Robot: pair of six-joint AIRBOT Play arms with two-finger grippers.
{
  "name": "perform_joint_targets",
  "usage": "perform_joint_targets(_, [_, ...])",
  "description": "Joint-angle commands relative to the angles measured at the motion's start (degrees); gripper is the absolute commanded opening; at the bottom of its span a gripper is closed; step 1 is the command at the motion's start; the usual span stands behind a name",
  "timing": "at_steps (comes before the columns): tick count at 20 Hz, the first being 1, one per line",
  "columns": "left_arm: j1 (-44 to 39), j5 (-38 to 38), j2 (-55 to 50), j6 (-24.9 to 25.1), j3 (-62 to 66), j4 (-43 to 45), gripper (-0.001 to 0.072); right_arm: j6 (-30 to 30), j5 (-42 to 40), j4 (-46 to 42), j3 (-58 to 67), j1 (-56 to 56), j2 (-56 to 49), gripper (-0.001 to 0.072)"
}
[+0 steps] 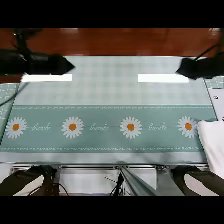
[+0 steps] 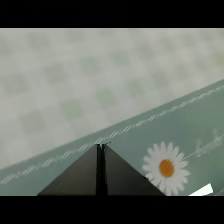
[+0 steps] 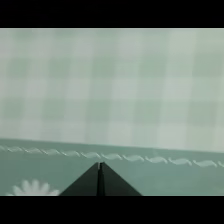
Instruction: Fold the shirts.
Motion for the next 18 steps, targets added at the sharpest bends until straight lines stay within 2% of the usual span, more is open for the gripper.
perform_joint_targets(1, [-2.4, 3.1, -1.6, -6.0, -11.9, 10.3, 0.0019, 7.7, 3.2, -20.1, -3.9, 8.1, -7.0, 0.0038])
perform_joint_targets(3, [-1.3, 3.7, -1.6, -7.2, -13.7, 10.3, 0.0019, 11.0, 2.4, -17.9, -5.8, 5.6, -8.6, 0.0038])
perform_joint_targets(5, [-1.1, 3.7, -1.6, -6.0, -12.7, 10.4, 0.0020, 11.1, 2.0, -17.1, -6.7, 4.5, -9.0, 0.0038])
perform_joint_targets(18, [-1.2, 2.8, -1.6, -6.0, -12.5, 10.3, 0.0019, 11.1, 2.9, -17.6, -6.6, 4.3, -9.0, 0.0039])
